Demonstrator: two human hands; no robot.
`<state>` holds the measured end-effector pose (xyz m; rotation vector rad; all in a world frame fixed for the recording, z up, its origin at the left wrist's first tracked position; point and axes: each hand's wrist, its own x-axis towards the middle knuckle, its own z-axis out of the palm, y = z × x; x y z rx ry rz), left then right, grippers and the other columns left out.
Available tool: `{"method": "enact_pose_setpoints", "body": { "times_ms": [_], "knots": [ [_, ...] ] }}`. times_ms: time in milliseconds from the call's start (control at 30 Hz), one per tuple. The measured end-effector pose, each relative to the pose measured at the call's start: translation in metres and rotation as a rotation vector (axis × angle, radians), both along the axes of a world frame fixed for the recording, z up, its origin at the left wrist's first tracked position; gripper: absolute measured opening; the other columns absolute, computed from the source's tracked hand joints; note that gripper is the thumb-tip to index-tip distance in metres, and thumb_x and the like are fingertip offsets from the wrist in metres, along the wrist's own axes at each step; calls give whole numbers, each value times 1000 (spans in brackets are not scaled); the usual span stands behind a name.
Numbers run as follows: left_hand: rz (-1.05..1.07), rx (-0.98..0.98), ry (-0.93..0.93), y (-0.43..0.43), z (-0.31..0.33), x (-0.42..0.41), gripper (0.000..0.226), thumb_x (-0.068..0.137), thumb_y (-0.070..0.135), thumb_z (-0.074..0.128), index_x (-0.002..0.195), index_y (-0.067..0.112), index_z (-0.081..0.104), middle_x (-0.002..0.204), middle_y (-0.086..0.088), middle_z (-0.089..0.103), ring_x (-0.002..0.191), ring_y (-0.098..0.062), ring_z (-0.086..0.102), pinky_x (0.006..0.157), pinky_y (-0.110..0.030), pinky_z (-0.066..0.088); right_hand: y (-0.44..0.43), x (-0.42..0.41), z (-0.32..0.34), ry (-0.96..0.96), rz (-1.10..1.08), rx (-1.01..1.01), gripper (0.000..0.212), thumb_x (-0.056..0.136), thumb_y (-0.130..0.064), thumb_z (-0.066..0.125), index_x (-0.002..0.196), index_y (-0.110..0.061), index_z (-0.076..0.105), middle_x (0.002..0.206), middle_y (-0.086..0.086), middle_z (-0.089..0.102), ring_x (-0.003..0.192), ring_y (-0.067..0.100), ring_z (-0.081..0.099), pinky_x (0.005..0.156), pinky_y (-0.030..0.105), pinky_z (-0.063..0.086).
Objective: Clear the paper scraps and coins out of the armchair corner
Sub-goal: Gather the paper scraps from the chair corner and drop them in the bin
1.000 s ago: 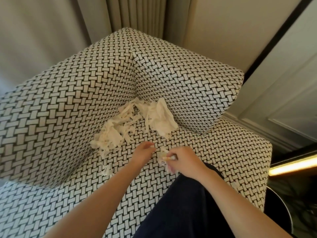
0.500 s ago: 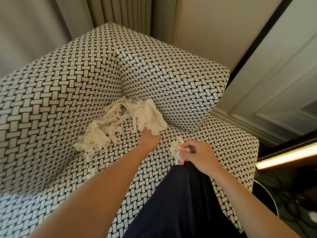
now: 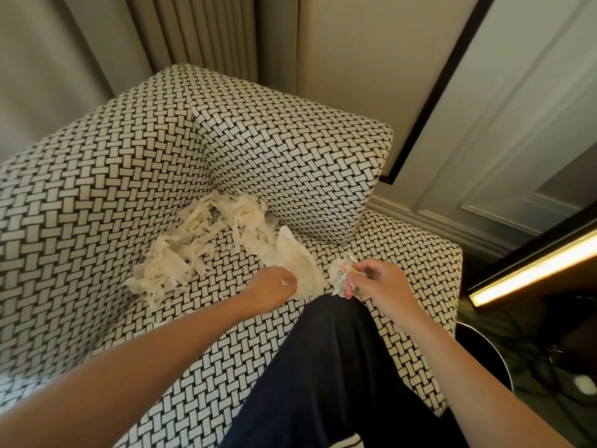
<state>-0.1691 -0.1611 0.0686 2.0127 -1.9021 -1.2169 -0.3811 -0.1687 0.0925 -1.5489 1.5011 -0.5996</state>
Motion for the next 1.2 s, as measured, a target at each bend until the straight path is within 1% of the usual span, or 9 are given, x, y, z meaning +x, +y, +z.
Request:
{"method": "enact_pose_setpoints", "body": {
  "times_ms": [67, 200, 333, 433, 600, 700, 933, 1133, 1200],
  "knots": [
    [-83, -55, -28, -5, 17, -8, 30, 96, 18, 42, 107, 7, 68, 126, -7, 61, 115, -19, 55, 97, -24, 38, 3, -11, 5, -27, -34, 18, 6, 86, -16, 63, 85, -20, 68, 87, -2, 69, 80, 14, 66, 66, 13, 51],
    [-195, -177, -41, -20, 43, -43, 31, 96, 18, 45, 120, 14, 64, 131, -2, 57, 122, -16, 50, 105, -27, 32, 11, -44, 12, -76, -144, 32, 12, 86, -17, 64, 76, -16, 70, 80, -6, 71, 86, 29, 64, 85, 42, 51],
    [-229, -202, 53, -32, 57, -92, 27, 96, 20, 48, 118, 19, 63, 135, 1, 54, 126, -15, 47, 105, -29, 32, 21, -77, 15, -100, -273, 2, 18, 86, -13, 63, 70, -14, 70, 78, -16, 68, 84, 7, 62, 80, 24, 47],
    [-263, -190, 142, -36, 62, -138, 27, 96, 18, 48, 118, 18, 63, 136, 1, 53, 125, -15, 48, 98, -24, 36, 28, -111, 10, -107, -384, 11, 17, 85, -16, 63, 71, -14, 72, 84, -13, 67, 87, 9, 60, 77, 21, 44],
    [-340, -138, 264, -35, 59, -217, 28, 95, 16, 48, 118, 19, 63, 133, 3, 55, 125, -12, 48, 97, -23, 35, 44, -172, -4, -181, -593, 57, 19, 85, -25, 65, 71, -15, 74, 96, -6, 71, 101, 16, 61, 98, 40, 42],
    [-364, -117, 336, -31, 56, -252, 28, 95, 17, 49, 118, 18, 64, 132, 1, 56, 123, -12, 49, 91, -18, 37, 53, -199, -13, -296, -751, 108, 14, 84, -25, 65, 78, -18, 75, 94, 5, 71, 98, 27, 64, 96, 49, 47],
    [-347, 11, 462, -17, 41, -327, 28, 95, 16, 48, 115, 16, 67, 125, 0, 62, 112, -9, 53, 88, -15, 38, 75, -262, -35, -503, -1072, 211, 11, 86, -10, 62, 83, -4, 70, 103, 14, 68, 101, 26, 63, 97, 44, 48],
    [-369, 217, 369, -5, 8, -346, 31, 94, 17, 50, 123, 18, 62, 129, 0, 58, 117, -11, 51, 91, -19, 35, 81, -287, -61, -501, -1166, 350, 9, 86, -11, 61, 93, -7, 67, 111, 14, 63, 108, 27, 58, 99, 44, 47],
    [-423, 259, 325, 1, -2, -346, 38, 92, 19, 52, 129, 22, 56, 135, -1, 53, 103, -5, 55, 84, -14, 39, 83, -289, -67, -510, -1157, 394, 7, 86, -8, 60, 89, -7, 66, 108, 15, 64, 105, 28, 60, 97, 43, 48]
  ]
}}
